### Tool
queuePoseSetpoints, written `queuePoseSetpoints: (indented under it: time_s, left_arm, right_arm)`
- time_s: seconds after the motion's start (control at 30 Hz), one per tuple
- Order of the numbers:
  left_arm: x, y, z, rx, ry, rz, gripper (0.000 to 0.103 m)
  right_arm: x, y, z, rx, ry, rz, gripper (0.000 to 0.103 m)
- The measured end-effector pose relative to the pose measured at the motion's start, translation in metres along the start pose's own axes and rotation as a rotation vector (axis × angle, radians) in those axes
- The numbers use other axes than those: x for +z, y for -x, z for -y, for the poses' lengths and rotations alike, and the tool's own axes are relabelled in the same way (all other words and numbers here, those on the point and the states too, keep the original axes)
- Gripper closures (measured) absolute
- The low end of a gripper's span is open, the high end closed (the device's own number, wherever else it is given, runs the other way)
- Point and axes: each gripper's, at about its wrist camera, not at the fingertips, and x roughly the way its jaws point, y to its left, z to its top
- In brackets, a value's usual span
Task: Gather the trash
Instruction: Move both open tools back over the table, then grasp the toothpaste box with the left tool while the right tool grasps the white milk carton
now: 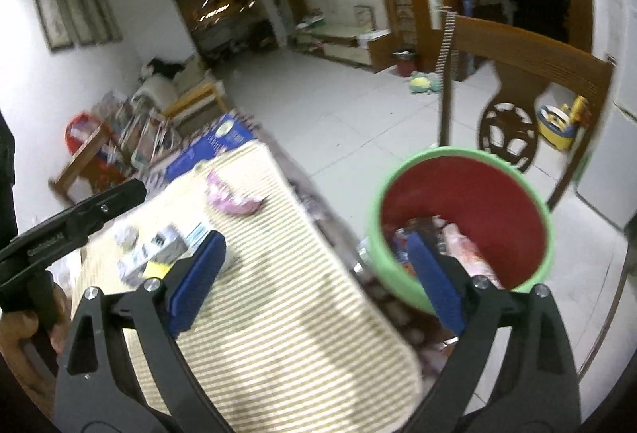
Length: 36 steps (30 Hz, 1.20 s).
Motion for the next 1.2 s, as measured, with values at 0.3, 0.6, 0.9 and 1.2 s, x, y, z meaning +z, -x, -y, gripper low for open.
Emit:
queuePoseSetpoints:
  time_s: [0.3, 0.6, 0.9, 1.2]
  left_arm:
    - [-0.042, -0.038, -0.139, 0.221, -0.048, -0.21, 0.039]
    - [-0.048, -0.113, -0.188, 0.185, -0.065, -0.389, 0.039]
    - [-0.035, -0.149, -0.199, 0.107, -0.02, -0.465, 0.029]
    - [-0.044, -0.156, -0.225, 0.074, 0.133, -0.482, 0.064]
  right_arm:
    - [-0.026, -0.043, -0.075, 0.128, 0.065, -0.174, 0.005]
    - [-0.031, -0.065, -0.091, 0.153, 0.04, -0.231, 0.005]
    - [-0.022, -0.113, -0.101, 0.198, 0.067, -0.314, 0.005]
    - [0.007, -0.171, -0.118, 0.178, 0.165, -0.34, 0.005]
